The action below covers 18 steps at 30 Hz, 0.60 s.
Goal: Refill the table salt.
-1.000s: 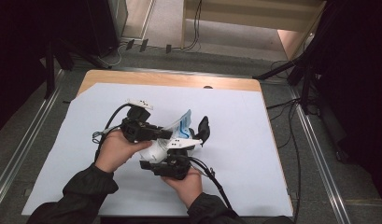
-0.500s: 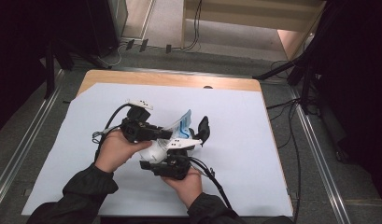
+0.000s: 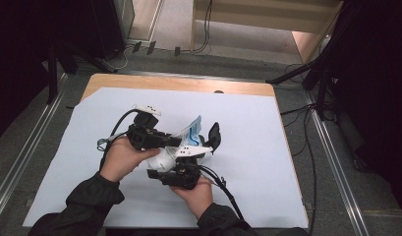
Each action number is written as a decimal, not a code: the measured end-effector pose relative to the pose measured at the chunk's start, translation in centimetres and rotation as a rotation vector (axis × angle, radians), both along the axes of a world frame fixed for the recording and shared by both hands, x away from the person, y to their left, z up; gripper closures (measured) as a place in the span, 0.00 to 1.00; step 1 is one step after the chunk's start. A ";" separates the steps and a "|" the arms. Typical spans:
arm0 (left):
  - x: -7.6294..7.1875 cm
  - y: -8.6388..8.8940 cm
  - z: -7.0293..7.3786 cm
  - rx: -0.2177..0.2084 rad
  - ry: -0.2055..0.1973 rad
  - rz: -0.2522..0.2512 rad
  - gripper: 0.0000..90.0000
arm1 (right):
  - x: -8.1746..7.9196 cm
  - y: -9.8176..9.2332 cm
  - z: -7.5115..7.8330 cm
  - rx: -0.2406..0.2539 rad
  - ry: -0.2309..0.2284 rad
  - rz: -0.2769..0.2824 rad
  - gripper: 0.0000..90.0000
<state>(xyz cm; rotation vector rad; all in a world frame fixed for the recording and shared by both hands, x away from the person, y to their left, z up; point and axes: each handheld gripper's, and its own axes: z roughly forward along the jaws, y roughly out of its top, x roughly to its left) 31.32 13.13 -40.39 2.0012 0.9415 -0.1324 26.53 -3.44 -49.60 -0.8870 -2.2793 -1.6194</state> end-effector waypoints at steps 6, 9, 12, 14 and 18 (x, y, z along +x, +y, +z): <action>0.0 0.0 0.0 -0.002 0.000 -0.001 0.87 | 0.0 0.0 0.0 0.000 -0.001 -0.002 0.66; 0.0 0.0 0.0 -0.001 -0.001 -0.002 0.87 | -0.1 0.0 0.0 0.006 0.004 -0.002 0.66; 0.0 0.0 0.0 -0.001 0.000 -0.002 0.87 | -0.1 0.0 0.0 0.006 0.005 0.000 0.66; 0.0 -0.1 0.0 0.001 -0.002 0.000 0.87 | -0.1 0.0 0.1 0.009 0.007 0.000 0.66; 0.0 -0.1 0.0 -0.001 -0.003 0.000 0.87 | -0.1 0.0 0.1 0.011 0.010 0.000 0.66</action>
